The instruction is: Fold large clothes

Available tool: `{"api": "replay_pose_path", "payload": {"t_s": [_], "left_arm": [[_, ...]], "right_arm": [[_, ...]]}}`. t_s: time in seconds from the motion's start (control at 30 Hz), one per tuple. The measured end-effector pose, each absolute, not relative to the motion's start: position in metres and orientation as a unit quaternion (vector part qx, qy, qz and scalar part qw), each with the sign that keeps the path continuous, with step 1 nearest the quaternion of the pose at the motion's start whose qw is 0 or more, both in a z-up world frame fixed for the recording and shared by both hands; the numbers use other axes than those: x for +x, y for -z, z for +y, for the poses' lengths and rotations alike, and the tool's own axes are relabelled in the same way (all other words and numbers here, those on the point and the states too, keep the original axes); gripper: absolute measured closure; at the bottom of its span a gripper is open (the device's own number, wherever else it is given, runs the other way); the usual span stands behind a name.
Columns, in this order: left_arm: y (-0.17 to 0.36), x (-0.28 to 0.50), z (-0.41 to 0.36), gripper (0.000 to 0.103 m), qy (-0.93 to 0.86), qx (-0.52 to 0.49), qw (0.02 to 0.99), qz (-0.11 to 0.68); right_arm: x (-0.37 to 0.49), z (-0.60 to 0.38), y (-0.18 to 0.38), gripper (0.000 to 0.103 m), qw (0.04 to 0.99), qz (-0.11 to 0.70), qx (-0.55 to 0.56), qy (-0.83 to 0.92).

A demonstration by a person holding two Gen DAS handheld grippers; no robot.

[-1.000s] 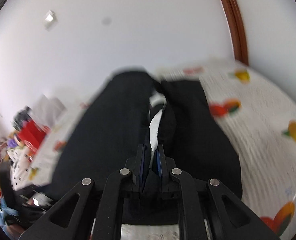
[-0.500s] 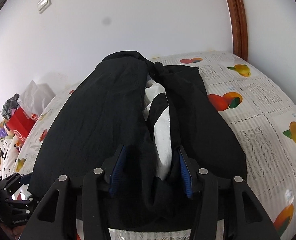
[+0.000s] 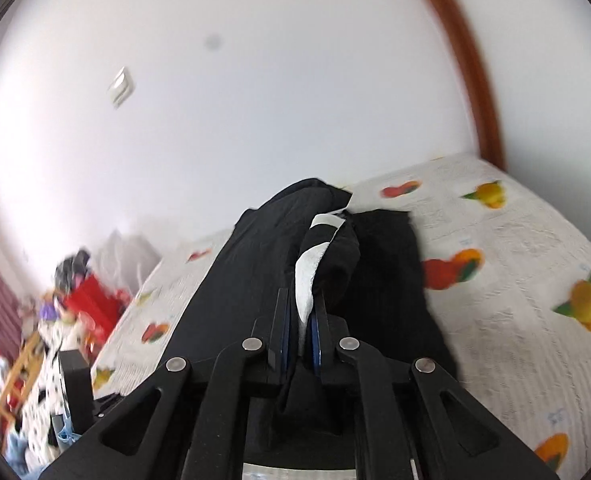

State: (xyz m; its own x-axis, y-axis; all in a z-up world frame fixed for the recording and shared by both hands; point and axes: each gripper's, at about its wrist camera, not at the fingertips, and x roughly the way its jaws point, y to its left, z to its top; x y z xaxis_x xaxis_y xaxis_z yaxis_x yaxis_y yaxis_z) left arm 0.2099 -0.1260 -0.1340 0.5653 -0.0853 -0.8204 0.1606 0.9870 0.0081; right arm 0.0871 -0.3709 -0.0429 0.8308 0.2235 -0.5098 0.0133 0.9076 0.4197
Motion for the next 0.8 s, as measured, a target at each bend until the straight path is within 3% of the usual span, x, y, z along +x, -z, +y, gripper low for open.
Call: {"api": "replay_pose_path", "payload": {"t_s": [0.17,0.37,0.8], "left_arm": [[0.136,0.212,-0.128,0.038,0.071,0.042,0.885,0.459],[0.134,0.205,-0.122,0.038,0.080,0.034,0.883,0.462],[0.122,0.177,-0.113,0.056,0.114,0.009,0.885,0.451]], "right_arm": [[0.088,-0.371,0.079,0.093,0.928,0.336,0.159,-0.002],[0.079,-0.357,0.076,0.081,0.933,0.347,0.070,0.057],[0.014,-0.397,0.074,0.065,0.918,0.385,0.067,0.063]]}}
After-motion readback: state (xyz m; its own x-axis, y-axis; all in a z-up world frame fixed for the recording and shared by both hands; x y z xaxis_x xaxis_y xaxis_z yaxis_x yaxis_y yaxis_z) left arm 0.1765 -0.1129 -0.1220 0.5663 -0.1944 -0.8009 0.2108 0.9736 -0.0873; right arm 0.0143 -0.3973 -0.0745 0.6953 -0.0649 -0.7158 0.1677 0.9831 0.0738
